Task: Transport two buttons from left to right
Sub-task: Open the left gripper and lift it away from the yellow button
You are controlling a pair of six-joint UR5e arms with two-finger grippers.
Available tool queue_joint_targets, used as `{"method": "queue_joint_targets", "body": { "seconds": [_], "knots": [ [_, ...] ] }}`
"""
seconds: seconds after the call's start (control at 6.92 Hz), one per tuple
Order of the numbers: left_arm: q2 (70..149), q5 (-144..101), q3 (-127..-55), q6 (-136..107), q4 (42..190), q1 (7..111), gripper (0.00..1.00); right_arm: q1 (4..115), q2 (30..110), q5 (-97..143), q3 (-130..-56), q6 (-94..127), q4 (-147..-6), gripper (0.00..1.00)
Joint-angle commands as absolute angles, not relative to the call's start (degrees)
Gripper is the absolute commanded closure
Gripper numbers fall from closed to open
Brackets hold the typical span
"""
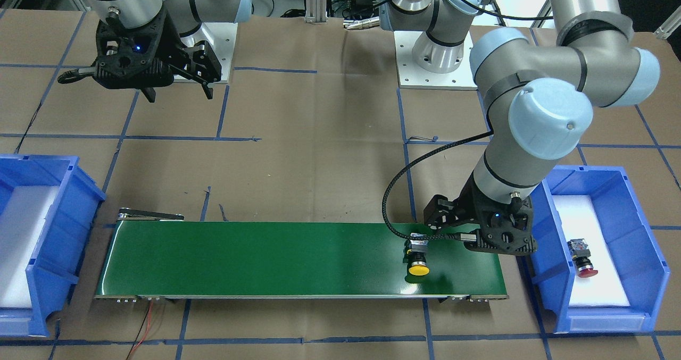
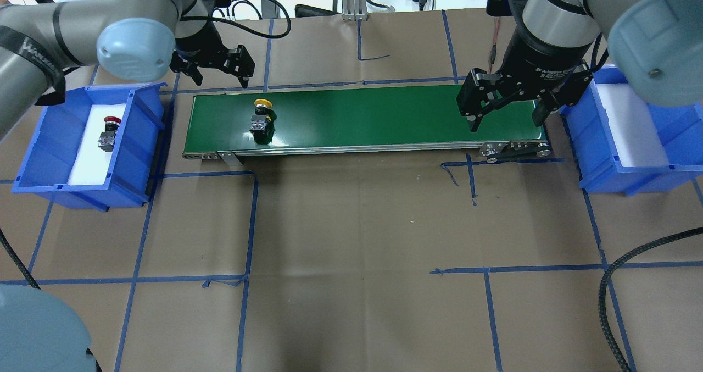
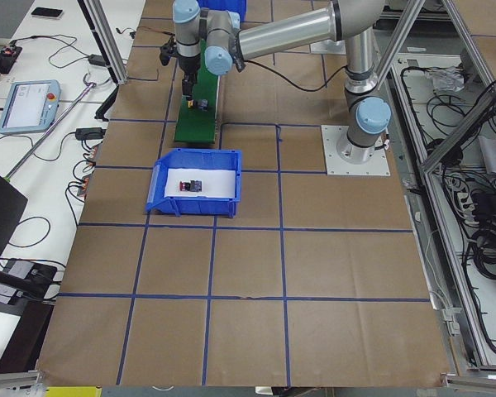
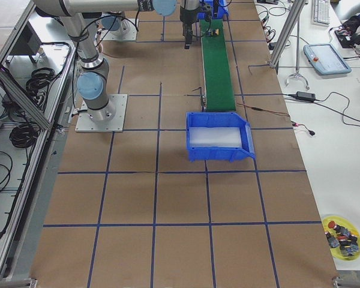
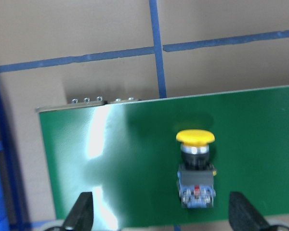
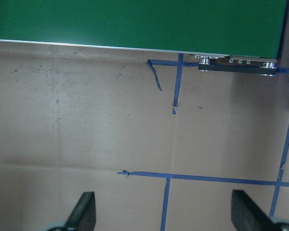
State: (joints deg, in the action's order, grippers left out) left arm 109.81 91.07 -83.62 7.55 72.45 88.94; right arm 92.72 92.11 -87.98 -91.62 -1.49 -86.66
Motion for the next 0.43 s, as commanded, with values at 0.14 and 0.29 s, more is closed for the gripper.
{"method": "queue_joint_targets", "body": {
  "seconds": [0.14, 0.29],
  "knots": [
    [109.6, 90.01, -78.49, 8.87, 77.87, 82.66, 0.0, 92.72, 92.11, -87.98, -91.58, -1.49, -86.66, 0.0],
    [109.86, 89.91, -78.49, 12.1, 77.96, 78.09, 0.0, 92.72, 92.11, -87.98, -91.67, -1.58, -86.92, 0.0]
  ]
}}
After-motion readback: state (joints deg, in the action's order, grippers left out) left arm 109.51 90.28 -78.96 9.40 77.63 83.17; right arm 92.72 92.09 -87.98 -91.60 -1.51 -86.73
